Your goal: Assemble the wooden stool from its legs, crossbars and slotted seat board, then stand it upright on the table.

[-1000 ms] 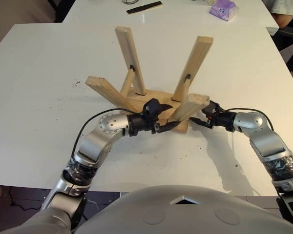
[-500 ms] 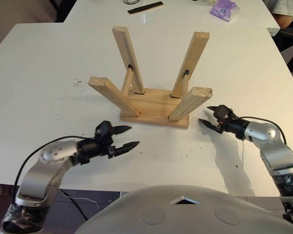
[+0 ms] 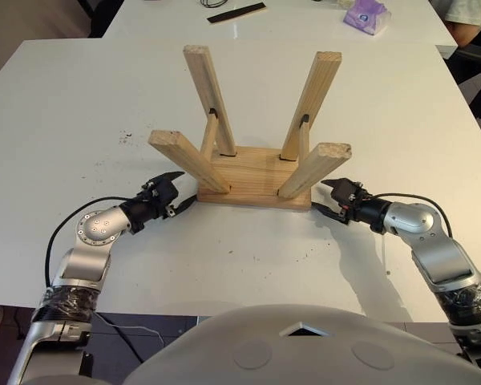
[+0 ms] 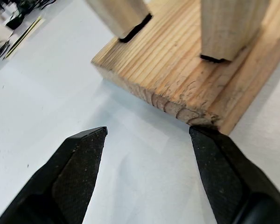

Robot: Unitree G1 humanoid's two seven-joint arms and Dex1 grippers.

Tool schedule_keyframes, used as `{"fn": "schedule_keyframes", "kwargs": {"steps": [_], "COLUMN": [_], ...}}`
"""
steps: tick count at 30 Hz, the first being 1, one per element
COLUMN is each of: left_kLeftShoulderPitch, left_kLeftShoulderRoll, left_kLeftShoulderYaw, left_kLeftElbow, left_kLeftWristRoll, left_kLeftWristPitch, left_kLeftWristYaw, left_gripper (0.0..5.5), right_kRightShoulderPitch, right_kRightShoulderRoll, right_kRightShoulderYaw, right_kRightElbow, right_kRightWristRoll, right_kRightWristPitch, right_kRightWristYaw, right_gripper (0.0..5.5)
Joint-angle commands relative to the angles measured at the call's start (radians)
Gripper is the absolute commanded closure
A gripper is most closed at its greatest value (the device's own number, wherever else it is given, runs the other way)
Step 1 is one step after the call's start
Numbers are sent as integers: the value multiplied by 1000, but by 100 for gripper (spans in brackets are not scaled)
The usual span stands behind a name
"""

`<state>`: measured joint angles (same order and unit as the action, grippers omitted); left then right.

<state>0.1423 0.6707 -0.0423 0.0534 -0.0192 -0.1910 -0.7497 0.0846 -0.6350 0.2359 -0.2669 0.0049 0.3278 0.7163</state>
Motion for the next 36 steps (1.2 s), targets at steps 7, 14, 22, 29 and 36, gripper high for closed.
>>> {"fn": "schedule_keyframes", "kwargs": {"steps": [7,14,22,29,36], "left_kLeftShoulderPitch": [133,230,267,328,333], "left_kLeftShoulderRoll": [42,111,168,220,221], "left_kLeftShoulderYaw": [64,229,367,416,325], "left_kLeftElbow": [-611,-812,-892,-857,-676], "left_kLeftWristRoll": [-392,-568,-725,-695,-457], "left_kLeftWristPitch": [356,539,671,693,543], "left_kLeftWristYaw": [-78,-87,-122,-196,-210], "left_gripper": [221,221,221,221,221], "right_kRightShoulderPitch": [101,154,194,256,251], "right_kRightShoulderRoll": [-69,-161,-224,-260,-285], "right_kRightShoulderYaw": [-145,-377,-528,-520,-423], "right_kRightElbow": [-377,-618,-685,-619,-307], "right_kRightWristRoll": [318,591,741,685,425], "right_kRightWristPitch": [217,401,461,415,178], "right_kRightWristYaw": [156,186,200,242,284], "right_gripper": [248,248,248,248,248]}}
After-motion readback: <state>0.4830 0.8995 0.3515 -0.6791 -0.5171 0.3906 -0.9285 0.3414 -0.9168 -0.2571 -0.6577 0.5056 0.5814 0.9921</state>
